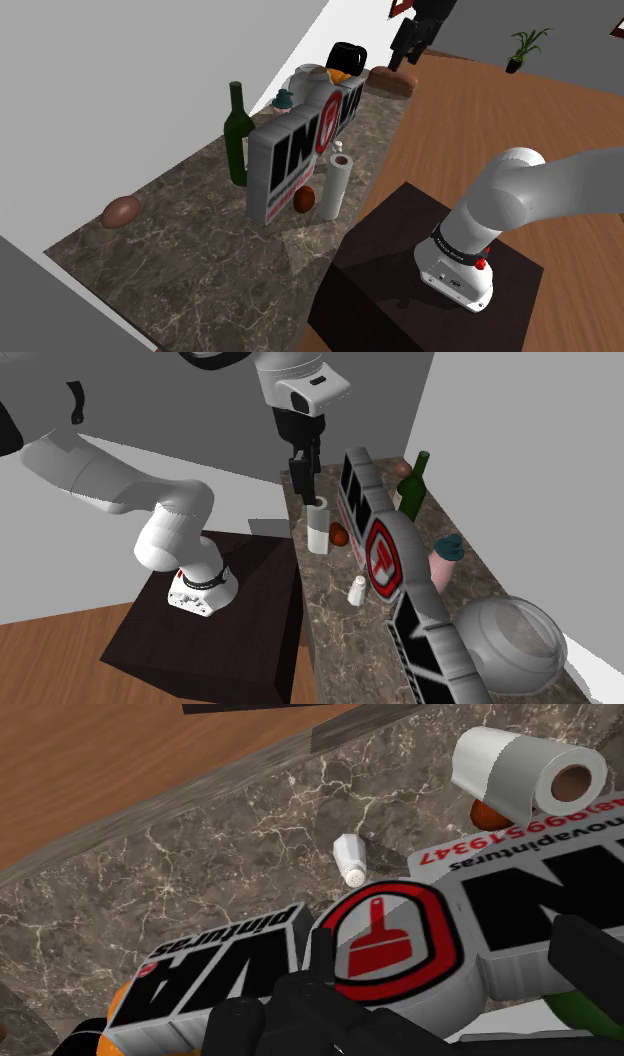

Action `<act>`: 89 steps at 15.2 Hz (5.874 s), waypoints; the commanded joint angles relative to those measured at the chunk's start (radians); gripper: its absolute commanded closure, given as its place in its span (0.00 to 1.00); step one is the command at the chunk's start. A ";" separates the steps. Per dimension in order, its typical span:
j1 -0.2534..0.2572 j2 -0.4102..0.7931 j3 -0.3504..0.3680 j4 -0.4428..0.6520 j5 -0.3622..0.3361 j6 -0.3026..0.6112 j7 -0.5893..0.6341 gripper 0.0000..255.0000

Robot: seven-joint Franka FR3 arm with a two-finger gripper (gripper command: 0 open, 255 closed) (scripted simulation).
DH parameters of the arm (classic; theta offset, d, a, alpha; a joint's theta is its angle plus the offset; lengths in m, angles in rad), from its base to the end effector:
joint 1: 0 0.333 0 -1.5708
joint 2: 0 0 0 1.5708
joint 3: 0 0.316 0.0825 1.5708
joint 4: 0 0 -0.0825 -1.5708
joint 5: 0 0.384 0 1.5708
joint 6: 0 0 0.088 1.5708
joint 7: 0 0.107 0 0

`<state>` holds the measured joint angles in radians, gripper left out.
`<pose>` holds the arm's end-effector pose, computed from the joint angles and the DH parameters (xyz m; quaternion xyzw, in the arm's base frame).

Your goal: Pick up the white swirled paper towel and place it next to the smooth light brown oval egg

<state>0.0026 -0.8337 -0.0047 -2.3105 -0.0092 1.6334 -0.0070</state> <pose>0.2997 -0.0021 0.6327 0.9969 0.0030 0.0782 0.0032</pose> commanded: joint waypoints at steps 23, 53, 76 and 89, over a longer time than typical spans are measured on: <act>0.175 -0.086 0.434 -0.537 0.287 0.531 0.396 0.00; 0.161 -0.064 0.431 -0.520 0.280 0.536 0.389 1.00; 0.120 -0.090 0.347 -0.228 0.205 0.222 0.376 1.00; 0.098 -0.046 0.316 -0.031 0.173 0.069 0.373 1.00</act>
<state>0.1024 -0.8837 0.3130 -2.3563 0.1657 1.7133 0.3658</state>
